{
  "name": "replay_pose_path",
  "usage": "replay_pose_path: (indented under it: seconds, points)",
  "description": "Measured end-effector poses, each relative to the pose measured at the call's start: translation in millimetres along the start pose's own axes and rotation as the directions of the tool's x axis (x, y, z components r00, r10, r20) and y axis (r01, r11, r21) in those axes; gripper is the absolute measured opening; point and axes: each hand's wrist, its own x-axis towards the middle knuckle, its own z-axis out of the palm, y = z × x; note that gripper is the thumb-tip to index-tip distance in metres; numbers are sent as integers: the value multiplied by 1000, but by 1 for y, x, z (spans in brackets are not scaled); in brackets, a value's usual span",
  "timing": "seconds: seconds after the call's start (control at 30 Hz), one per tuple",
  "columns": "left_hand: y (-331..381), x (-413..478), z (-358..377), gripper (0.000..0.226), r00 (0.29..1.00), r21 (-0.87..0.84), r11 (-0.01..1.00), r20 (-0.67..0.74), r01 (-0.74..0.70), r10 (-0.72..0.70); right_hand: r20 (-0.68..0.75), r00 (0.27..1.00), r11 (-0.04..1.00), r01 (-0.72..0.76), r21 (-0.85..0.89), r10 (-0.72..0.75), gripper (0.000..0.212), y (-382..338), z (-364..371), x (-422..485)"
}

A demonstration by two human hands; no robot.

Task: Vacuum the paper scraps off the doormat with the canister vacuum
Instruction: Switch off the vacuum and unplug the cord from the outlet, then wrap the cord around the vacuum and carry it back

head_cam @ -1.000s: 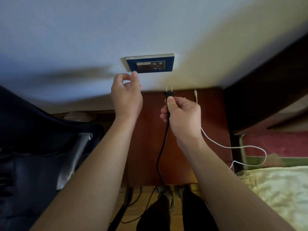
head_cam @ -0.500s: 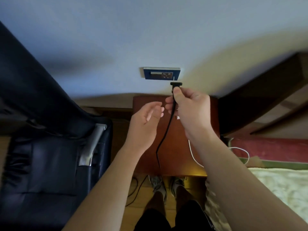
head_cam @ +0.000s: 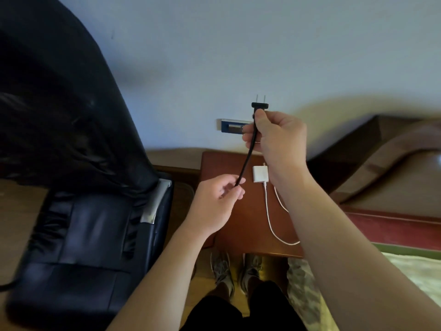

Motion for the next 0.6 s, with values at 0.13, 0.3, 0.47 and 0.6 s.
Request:
replay_pose_path:
  seconds: [0.13,0.3,0.47,0.6]
  points:
    - [22,-16,-13,19,999,-9,1000,-44,-15,15,22,999,999,39,8,-39,27,-26,6,-22]
    - [52,-44,-27,22,997,-94,996,-80,-6,-1,67,996,998,56,29,-58,23,-55,7,-49]
    - [81,-73,-34,28,989,-154,988,-144,1,-24,153,985,996,85,-12,-82,23,-82,-2,-73]
    - [99,-95,-37,29,975,-153,988,-223,-15,-20,250,962,994,113,-14,-105,22,-100,-8,-90]
